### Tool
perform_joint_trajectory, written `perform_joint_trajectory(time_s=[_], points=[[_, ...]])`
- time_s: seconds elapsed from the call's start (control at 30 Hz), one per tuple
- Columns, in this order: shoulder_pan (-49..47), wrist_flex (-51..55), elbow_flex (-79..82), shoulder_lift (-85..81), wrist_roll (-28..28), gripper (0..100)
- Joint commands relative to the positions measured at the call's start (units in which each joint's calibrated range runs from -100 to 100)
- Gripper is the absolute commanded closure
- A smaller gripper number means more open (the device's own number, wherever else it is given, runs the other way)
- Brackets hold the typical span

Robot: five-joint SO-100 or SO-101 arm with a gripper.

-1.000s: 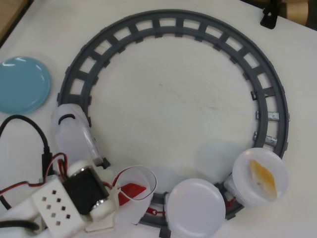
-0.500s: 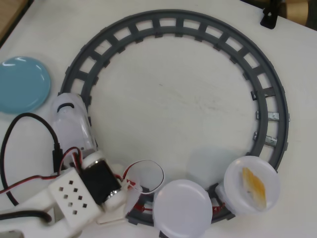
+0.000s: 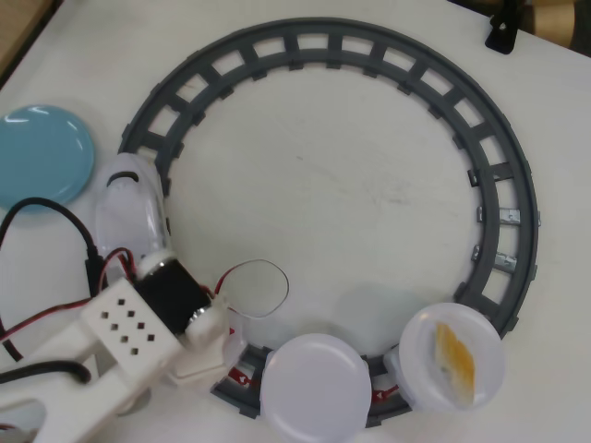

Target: Pick up the sushi from the Shinkansen and put it on the blue dish

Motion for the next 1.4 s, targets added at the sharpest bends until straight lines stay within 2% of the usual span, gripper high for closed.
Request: perform_joint_trajectory(time_s=[0.0,0.13,0.77,1.17,1.37], points=[[-1.0,0.0,-2.3,-0.3,-0.8,77],[-1.2,0.1,-2.2,-0.5,-0.9,83],[-1.5,0.6,-2.4,-1.1,-2.9,84],[-13.4,0.1,-1.0,-1.1,-8.4,83],[-15.1,0.1,-0.6,-0.9,-9.2,83]])
